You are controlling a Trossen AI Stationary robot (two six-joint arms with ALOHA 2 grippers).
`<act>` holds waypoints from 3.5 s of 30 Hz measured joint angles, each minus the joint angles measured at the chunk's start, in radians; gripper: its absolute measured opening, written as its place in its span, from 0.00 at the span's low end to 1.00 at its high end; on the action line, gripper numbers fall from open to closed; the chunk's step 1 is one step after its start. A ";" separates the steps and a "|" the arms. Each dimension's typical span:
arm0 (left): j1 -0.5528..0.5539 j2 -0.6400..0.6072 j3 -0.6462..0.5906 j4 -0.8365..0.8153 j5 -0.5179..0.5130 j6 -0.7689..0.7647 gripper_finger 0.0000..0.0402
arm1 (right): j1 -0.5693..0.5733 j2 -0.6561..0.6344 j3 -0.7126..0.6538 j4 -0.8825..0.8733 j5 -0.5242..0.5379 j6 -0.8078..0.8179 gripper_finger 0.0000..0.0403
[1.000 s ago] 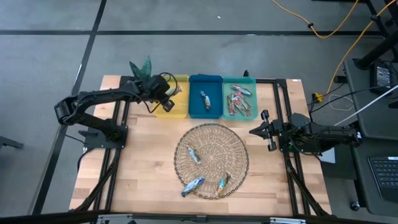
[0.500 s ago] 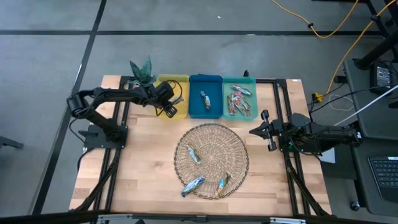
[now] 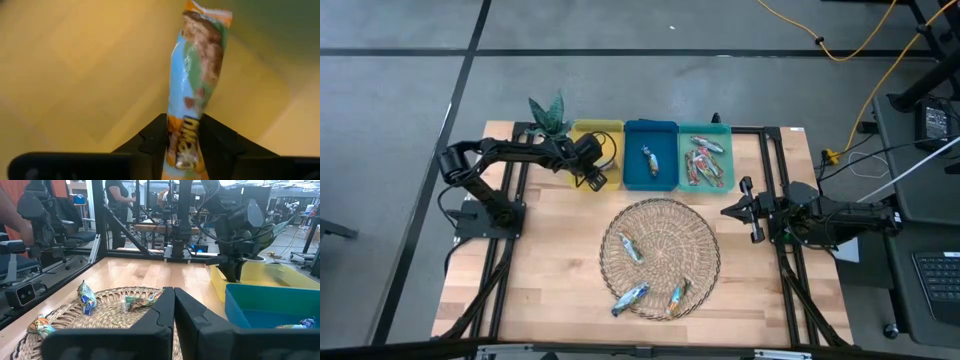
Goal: Pick and place Granola Bars by type
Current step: Put the yellow granola bar into the yellow bin, then put the blue granola bar into the blue bin
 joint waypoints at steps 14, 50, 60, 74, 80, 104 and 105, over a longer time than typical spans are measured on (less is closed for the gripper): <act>-0.006 -0.050 0.047 -0.024 0.068 -0.001 0.39 | 0.000 0.000 0.000 0.000 0.000 0.000 0.04; -0.559 -0.188 0.461 -0.026 0.040 -0.084 0.35 | 0.000 0.000 0.000 0.000 0.000 0.000 0.04; -0.842 -0.188 0.464 -0.025 -0.101 -0.159 0.31 | 0.000 0.000 0.000 0.000 0.000 0.000 0.04; -1.101 -0.156 0.464 -0.032 -0.147 -0.174 0.29 | 0.000 0.000 0.000 0.000 0.000 -0.002 0.04; -1.169 -0.101 0.464 -0.029 -0.147 -0.184 0.29 | 0.000 0.000 0.000 0.000 0.000 -0.001 0.04; -1.175 0.241 0.463 0.124 -0.024 -0.153 0.36 | 0.000 0.000 0.000 0.000 0.000 -0.001 0.04; -1.174 0.257 0.463 0.125 -0.024 -0.161 0.39 | 0.000 0.000 0.000 0.000 0.000 -0.002 0.04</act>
